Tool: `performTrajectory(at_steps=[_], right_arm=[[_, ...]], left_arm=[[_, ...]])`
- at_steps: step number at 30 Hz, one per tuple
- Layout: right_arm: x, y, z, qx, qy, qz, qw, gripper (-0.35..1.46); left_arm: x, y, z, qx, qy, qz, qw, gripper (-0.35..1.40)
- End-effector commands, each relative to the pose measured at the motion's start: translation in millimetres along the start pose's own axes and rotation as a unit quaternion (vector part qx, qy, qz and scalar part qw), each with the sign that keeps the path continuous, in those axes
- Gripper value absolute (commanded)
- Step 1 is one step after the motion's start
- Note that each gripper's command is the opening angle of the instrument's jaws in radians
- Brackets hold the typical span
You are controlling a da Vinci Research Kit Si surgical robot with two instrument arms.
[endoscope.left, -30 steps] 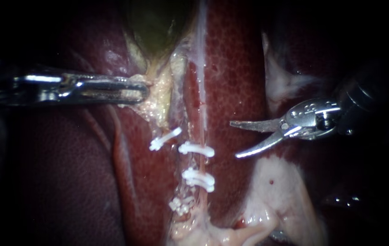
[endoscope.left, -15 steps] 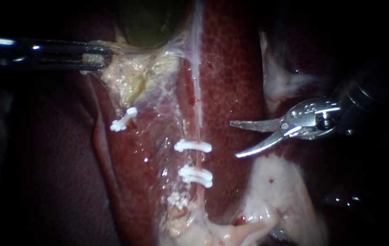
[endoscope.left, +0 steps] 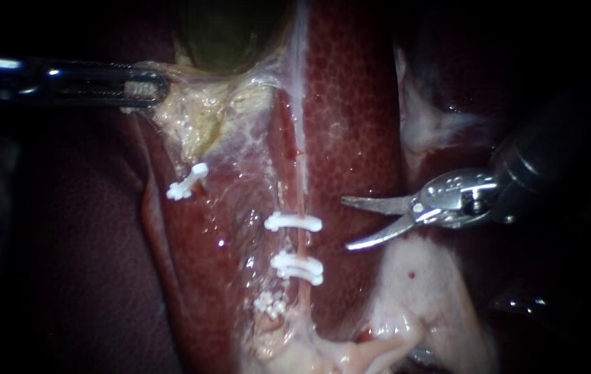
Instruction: Go to the cutting position right tube
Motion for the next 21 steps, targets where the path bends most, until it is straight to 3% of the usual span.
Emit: performTrajectory(at_steps=[1, 6, 8, 11, 21], right_arm=[[-0.6, 0.0, 0.6, 0.002, -0.006, 0.003, 1.0, 1.43], [-3.4, 0.0, 3.3, 0.021, -0.021, 0.018, 0.9994, 1.43], [-3.8, -0.1, 4.1, 0.029, -0.024, 0.025, 0.999, 1.43], [-3.8, -0.3, 5.1, 0.046, -0.028, 0.025, 0.9982, 1.43], [-3.5, -0.3, 8.2, 0.054, -0.031, 0.027, 0.9977, 1.43]], left_arm=[[0.0, 0.0, 0.0, 0.0, 0.0, 0.0, 1.0, -0.35], [0.1, 0.0, 0.0, 0.0, 0.0, 0.0, 1.0, -0.35], [0.1, 0.0, 0.0, 0.0, 0.0, 0.0, 1.0, -0.35], [0.1, 0.0, 0.0, 0.0, 0.0, 0.0, 1.0, -0.35], [0.2, -0.1, 0.1, -0.001, 0.0, 0.0, 1.0, -0.35]])
